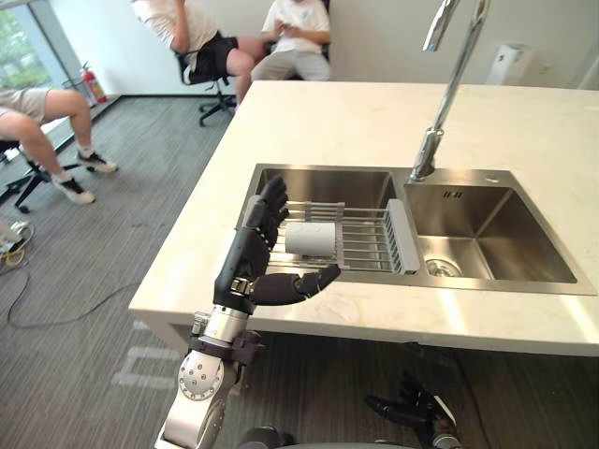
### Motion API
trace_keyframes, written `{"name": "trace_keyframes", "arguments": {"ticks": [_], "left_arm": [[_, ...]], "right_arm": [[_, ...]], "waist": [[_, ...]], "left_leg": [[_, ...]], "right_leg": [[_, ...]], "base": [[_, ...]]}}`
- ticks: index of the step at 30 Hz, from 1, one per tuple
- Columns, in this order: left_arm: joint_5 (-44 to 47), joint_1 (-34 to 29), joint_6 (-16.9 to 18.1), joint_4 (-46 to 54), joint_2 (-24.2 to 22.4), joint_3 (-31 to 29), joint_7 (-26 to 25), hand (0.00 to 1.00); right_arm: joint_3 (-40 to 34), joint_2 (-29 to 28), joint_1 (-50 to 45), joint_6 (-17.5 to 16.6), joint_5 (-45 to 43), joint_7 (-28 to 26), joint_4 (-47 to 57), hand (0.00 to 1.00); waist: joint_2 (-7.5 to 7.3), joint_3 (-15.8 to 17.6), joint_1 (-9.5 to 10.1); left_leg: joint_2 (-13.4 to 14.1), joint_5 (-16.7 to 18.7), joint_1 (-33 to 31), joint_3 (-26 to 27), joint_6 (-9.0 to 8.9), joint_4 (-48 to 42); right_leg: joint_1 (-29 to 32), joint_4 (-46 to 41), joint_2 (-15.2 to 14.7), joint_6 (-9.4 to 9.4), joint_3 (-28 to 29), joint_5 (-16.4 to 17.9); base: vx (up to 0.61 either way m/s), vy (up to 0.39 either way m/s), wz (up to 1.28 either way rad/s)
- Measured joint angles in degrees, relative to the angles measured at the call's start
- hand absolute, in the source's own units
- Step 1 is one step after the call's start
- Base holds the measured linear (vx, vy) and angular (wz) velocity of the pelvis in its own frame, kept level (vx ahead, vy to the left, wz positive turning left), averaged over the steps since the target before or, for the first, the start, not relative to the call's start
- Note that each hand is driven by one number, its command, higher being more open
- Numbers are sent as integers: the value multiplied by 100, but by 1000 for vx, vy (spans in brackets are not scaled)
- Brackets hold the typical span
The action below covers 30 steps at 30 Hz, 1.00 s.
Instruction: Walk over to the sink, pick up the cup, carry it to the dishwasher, place the cup inside the dishwasher, then close the dishwasher door
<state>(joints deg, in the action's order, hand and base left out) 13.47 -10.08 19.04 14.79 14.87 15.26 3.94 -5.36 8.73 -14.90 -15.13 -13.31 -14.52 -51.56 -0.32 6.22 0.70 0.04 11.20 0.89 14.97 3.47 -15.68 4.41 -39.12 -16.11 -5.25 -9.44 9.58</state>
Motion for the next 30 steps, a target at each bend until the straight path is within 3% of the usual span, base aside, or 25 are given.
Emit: {"name": "trace_keyframes", "arguments": {"ticks": [2,4,5,6,7,9,12,22,30], "left_arm": [[-72,5,-70,-9,103,21,25,100],[-138,79,-90,-77,154,76,-4,100],[-187,174,-119,-183,211,143,-31,100],[-307,252,-159,-217,292,152,-75,100],[-422,299,-199,-296,271,169,-116,100],[-875,337,-374,-384,192,230,-248,100],[-1309,358,-386,-406,200,288,-362,100],[-2220,644,-663,-1034,560,240,-580,100],[-2364,958,-892,-1379,876,266,-602,100]], "right_arm": [[27,-4,-133,4,1,-21,-18,100],[16,-4,-206,4,1,-43,-42,100],[3,-7,-261,0,1,-62,-45,100],[-3,-36,-267,-12,0,-82,-43,100],[-59,-29,-258,-12,1,-84,-69,100],[-157,-38,-193,-42,-2,-96,-64,100],[-216,-42,-81,-70,-4,-101,-51,100],[-314,-49,-41,27,-6,-138,-151,100],[-311,-113,-118,117,-2,-270,-196,100]], "waist": [[0,-37,-60],[-16,-71,-77],[-35,-132,-76],[-206,-214,-82],[-166,-225,-110],[-33,-276,-124],[-4,-299,-105],[73,-333,-67],[81,-333,-188]], "left_leg": [[46,45,138,-20,-69,30],[127,30,173,-60,-89,61],[150,32,121,-89,-123,29],[98,77,10,-120,-190,-107],[145,109,-16,-176,-226,-162],[387,156,-2,-196,-338,-145],[498,100,185,-169,-462,109],[369,-351,448,-132,-427,886],[300,-683,591,-86,-417,1351]], "right_leg": [[142,-151,40,119,8,165],[209,378,246,128,-42,296],[187,1080,396,138,-13,253],[169,1706,450,48,-11,-124],[106,1788,465,-53,-60,-144],[-115,2187,746,51,-151,-261],[-287,2465,923,134,-154,-333],[-643,3424,1026,129,-173,-880],[-639,3617,1043,204,-121,-1049]], "base": [[136,32,5],[166,-36,10],[171,-84,18],[223,-157,22],[159,-136,15],[167,-154,-1],[89,-105,-11],[-15,1,0],[-79,-1,-2]]}}
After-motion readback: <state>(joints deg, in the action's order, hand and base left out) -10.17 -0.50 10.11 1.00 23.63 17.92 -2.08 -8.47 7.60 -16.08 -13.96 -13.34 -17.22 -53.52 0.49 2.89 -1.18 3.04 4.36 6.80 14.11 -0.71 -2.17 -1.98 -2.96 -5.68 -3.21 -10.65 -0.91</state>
